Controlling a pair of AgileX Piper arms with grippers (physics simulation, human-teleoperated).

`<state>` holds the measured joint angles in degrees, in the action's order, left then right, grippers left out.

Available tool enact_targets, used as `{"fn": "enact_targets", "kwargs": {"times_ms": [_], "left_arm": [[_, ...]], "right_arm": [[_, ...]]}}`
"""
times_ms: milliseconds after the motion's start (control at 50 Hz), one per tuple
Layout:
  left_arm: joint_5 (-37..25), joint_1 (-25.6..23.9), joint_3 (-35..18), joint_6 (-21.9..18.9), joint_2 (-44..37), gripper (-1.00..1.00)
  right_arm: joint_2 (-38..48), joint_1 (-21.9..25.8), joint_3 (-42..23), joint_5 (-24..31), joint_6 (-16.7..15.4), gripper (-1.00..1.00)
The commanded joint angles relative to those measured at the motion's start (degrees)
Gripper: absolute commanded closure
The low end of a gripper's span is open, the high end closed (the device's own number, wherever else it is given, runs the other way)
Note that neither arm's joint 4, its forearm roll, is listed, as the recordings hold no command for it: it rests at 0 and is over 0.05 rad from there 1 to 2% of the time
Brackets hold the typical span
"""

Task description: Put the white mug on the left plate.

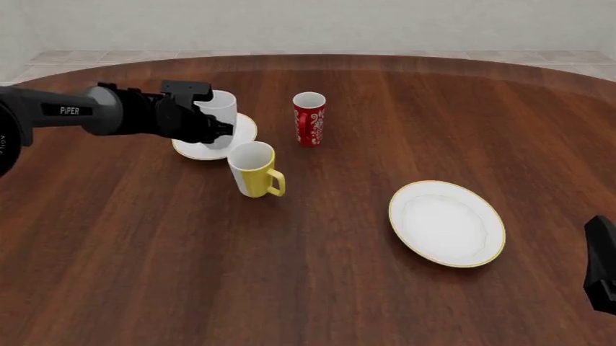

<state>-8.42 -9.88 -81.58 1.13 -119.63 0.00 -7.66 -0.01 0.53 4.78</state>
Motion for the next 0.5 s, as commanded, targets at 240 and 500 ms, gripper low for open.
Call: {"fn": "enact_targets", "kwargs": {"times_ms": [240, 500], "left_arm": [[-0.3, 0.1, -0.3, -0.3, 0.2, -1.00], [-0.5, -0.1, -0.5, -0.5, 0.4, -1.00]], "right_arm": [[0.0, 0.1, 0.0, 0.2, -0.1, -1.00], [0.0, 0.1, 0.0, 0.2, -0.2, -1.00]]}}
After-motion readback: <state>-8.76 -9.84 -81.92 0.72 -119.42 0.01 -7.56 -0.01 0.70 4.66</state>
